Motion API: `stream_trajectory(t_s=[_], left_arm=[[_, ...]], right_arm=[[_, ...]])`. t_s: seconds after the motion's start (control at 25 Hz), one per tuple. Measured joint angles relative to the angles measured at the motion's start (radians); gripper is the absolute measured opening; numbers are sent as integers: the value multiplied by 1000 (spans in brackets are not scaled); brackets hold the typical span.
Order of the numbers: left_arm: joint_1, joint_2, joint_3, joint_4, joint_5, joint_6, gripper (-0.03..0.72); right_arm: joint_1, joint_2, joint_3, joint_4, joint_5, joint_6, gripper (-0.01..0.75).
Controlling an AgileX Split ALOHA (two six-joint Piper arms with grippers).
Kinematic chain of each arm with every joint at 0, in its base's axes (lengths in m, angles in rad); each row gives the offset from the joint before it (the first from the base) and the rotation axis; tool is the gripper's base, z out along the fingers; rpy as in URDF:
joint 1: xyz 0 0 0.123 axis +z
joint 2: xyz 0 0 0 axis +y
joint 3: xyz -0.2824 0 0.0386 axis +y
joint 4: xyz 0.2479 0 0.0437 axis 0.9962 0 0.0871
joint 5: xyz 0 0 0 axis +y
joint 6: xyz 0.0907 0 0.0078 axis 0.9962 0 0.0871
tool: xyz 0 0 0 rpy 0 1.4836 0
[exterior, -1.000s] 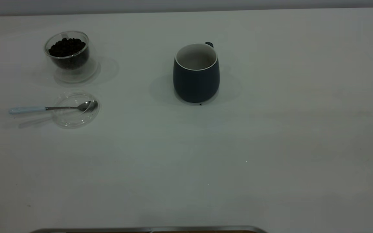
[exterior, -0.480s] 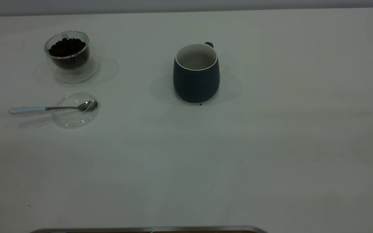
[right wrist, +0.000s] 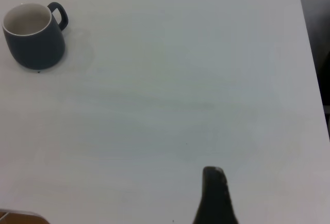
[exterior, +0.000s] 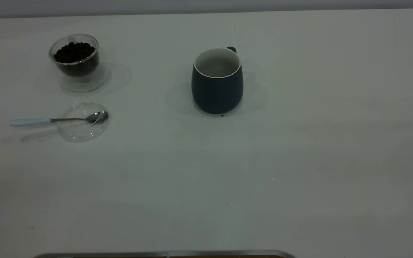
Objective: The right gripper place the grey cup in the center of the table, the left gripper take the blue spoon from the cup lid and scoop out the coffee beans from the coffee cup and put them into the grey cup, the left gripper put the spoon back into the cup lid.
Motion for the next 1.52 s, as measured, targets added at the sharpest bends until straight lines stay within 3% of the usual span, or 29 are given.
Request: stream_trajectory(t_s=[1.52], left_arm=[[0,-17,0,0,-2,-2,466]], right_arm=[[0,0,0,0,0,0,590]])
